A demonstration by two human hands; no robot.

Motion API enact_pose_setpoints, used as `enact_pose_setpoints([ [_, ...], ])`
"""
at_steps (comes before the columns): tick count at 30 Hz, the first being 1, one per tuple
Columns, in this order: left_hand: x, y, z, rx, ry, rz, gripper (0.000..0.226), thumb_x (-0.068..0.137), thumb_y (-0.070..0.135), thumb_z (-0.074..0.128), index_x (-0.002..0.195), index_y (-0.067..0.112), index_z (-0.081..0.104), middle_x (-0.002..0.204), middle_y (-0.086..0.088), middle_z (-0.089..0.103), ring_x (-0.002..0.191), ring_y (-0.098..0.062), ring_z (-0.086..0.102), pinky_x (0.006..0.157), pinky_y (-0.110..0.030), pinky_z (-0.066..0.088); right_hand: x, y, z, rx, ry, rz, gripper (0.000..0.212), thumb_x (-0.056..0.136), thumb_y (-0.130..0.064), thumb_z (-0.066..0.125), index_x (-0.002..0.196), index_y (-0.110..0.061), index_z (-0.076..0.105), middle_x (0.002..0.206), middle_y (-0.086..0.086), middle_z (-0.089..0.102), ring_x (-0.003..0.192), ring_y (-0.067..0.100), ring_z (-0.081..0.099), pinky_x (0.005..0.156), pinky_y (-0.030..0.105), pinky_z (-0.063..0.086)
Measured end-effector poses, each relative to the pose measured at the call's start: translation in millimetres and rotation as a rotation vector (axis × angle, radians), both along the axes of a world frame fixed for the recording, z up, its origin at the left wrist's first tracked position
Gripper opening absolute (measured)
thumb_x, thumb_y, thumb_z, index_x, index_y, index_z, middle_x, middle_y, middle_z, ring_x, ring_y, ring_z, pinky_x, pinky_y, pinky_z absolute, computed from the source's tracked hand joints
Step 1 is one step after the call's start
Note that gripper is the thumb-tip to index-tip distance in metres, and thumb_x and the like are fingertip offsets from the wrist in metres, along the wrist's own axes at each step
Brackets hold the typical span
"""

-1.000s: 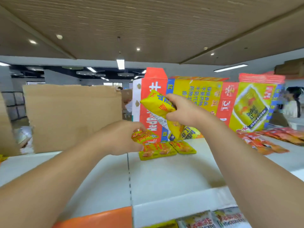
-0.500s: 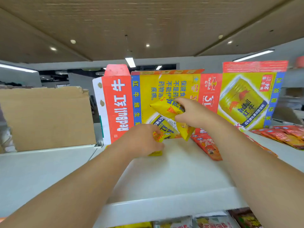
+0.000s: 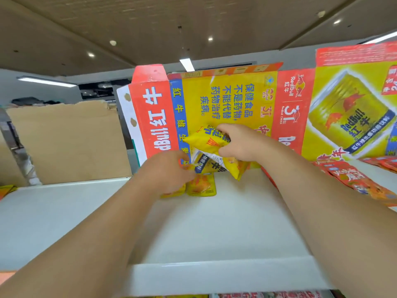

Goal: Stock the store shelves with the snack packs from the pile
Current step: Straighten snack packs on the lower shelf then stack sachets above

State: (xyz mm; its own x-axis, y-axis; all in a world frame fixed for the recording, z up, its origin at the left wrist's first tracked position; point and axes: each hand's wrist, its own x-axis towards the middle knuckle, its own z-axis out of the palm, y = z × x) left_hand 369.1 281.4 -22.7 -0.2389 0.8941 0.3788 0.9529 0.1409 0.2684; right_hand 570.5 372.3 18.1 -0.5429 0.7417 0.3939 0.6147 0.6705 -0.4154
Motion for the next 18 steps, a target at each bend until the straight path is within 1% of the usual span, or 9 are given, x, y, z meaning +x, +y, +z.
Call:
enact_pose_setpoints([
  [2,-22.3,-7.1,4.8,-0.005,-0.012,0.05,0.046,0.079,0.058,0.068,0.121,0.042,0.062,0.126,0.011,0.061,0.11,-0.021,0.058,0.094,-0.035,0.051,0.1,1.9,-6.3,-0.001,-0.021,0.007,0.061,0.086,-0.018,0.068,0.144,-0.023,0.048,0.103,-0.001,0.06,0.08,0.019,0.063,0.065,0.03,0.05],
  [4,-40.1,-16.3,3.2,-0.03,0.03,0.125,0.044,0.083,0.057,0.065,0.124,0.04,0.061,0.13,0.01,0.06,0.112,-0.021,0.058,0.094,-0.034,0.05,0.8,5.1,-10.5,-0.019,0.007,0.016,0.066,0.085,-0.018,0.069,0.146,-0.026,0.046,0.116,0.001,0.062,0.089,0.023,0.067,0.074,0.034,0.055],
  [8,-54.2,-30.7,-7.1,-0.062,0.075,0.21,0.035,0.089,0.056,0.06,0.119,0.038,0.062,0.118,0.004,0.065,0.104,-0.021,0.059,0.085,-0.032,0.049,-0.5,10.2,-17.5,-0.041,0.017,0.036,0.079,0.084,-0.021,0.071,0.154,-0.034,0.036,0.14,0.0,0.055,0.093,0.018,0.062,0.071,0.028,0.048],
  [10,-53.3,-33.7,-12.5,-0.084,0.068,0.216,0.033,0.09,0.056,0.058,0.117,0.037,0.062,0.109,0.005,0.064,0.098,-0.02,0.058,0.081,-0.031,0.048,-1.0,12.2,-19.7,-0.055,0.02,0.051,0.079,0.084,-0.022,0.071,0.153,-0.035,0.037,0.144,0.001,0.053,0.092,0.016,0.061,0.067,0.025,0.047],
  [11,-51.5,-34.6,-15.3,-0.099,0.073,0.213,0.032,0.091,0.054,0.057,0.118,0.037,0.062,0.107,0.006,0.062,0.096,-0.02,0.056,0.081,-0.031,0.048,-1.2,12.3,-20.5,-0.061,0.013,0.052,0.078,0.084,-0.022,0.072,0.153,-0.035,0.038,0.14,0.001,0.055,0.089,0.015,0.059,0.063,0.023,0.044],
  [13,-49.2,-34.6,-22.7,-0.136,0.1,0.207,0.033,0.092,0.052,0.056,0.12,0.035,0.06,0.111,0.003,0.063,0.095,-0.019,0.054,0.08,-0.031,0.047,-1.7,10.4,-22.0,-0.074,0.001,0.062,0.07,0.084,-0.02,0.071,0.148,-0.033,0.044,0.116,-0.001,0.06,0.08,0.014,0.058,0.058,0.023,0.041],
  [15,-47.7,-33.6,-28.3,-0.168,0.122,0.219,0.036,0.092,0.053,0.055,0.123,0.035,0.058,0.117,-0.001,0.063,0.1,-0.021,0.057,0.078,-0.031,0.045,-2.0,8.4,-23.1,-0.083,0.012,0.087,0.052,0.084,-0.017,0.07,0.133,-0.03,0.056,0.093,-0.007,0.063,0.068,0.012,0.059,0.057,0.025,0.044],
  [16,-47.3,-32.9,-29.8,-0.174,0.134,0.233,0.038,0.091,0.054,0.055,0.124,0.035,0.058,0.117,-0.001,0.063,0.102,-0.022,0.058,0.078,-0.031,0.045,-1.8,7.6,-23.4,-0.081,0.014,0.093,0.045,0.084,-0.017,0.07,0.125,-0.029,0.059,0.086,-0.007,0.062,0.065,0.012,0.06,0.057,0.026,0.045],
  [18,-47.0,-31.1,-31.8,-0.173,0.16,0.256,0.041,0.089,0.057,0.054,0.124,0.034,0.057,0.112,-0.001,0.061,0.103,-0.024,0.06,0.079,-0.033,0.048,-1.2,6.8,-24.2,-0.08,0.011,0.087,0.044,0.083,-0.018,0.07,0.124,-0.029,0.058,0.082,-0.008,0.061,0.064,0.013,0.061,0.056,0.026,0.046],
])
